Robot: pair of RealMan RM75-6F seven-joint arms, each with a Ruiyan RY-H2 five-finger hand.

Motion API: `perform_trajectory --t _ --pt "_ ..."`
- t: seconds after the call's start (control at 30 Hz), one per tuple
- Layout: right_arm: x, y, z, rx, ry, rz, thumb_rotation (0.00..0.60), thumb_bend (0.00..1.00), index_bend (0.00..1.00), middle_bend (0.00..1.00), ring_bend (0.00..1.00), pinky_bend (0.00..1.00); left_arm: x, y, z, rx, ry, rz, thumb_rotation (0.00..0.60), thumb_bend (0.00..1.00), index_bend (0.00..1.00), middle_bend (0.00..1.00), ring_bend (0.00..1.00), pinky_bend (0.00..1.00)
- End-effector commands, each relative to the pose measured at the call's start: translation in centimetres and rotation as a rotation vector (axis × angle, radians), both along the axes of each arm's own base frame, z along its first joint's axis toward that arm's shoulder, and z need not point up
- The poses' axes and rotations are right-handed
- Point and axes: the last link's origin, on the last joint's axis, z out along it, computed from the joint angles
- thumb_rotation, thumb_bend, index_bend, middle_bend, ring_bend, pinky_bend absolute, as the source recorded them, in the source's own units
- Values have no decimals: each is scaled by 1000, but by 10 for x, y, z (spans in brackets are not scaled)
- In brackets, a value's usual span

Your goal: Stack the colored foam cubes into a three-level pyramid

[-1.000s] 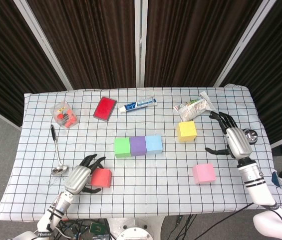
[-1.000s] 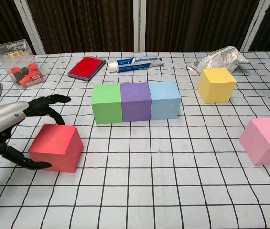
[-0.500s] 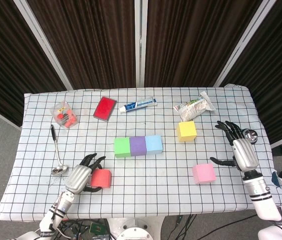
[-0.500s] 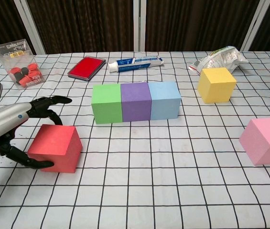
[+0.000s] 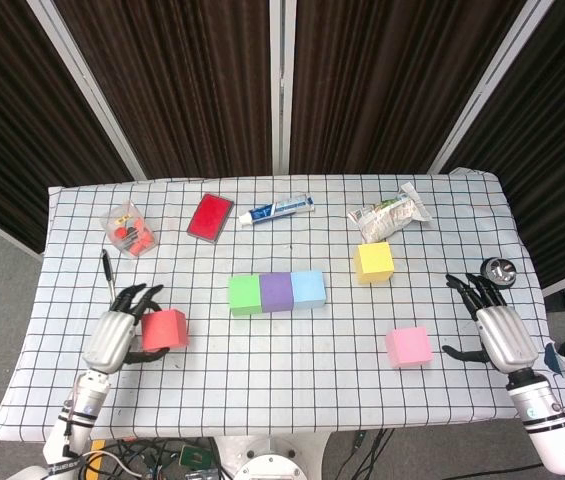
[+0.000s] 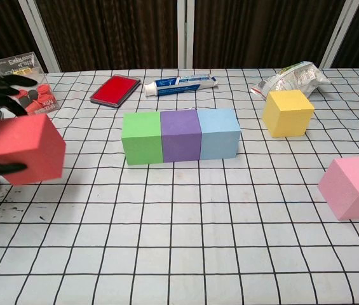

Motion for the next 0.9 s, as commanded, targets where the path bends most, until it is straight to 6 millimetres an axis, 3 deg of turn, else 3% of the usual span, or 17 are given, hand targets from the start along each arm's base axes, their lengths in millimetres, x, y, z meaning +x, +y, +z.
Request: perform_trajectory --t 0.03,0.2,0.47,0.63,0.9 --pt "-10 12 -6 52 85 -30 600 0 0 112 0 0 -7 2 19 61 -22 46 600 167 108 470 93 106" --pt "-17 17 -22 112 157 -50 600 0 0 75 0 0 -10 3 30 91 -44 70 600 156 107 470 94 106" --pt "-25 13 -47 127 219 -15 600 0 0 65 0 0 -11 4 27 87 -52 79 600 143 105 470 94 105" --pt "-28 7 -63 141 258 31 600 0 0 109 0 0 -10 4 25 88 -56 82 600 135 104 466 94 105" --pt "-20 -4 -81 159 130 79 600 0 0 222 0 0 -12 4 27 90 -58 92 600 135 104 465 93 105"
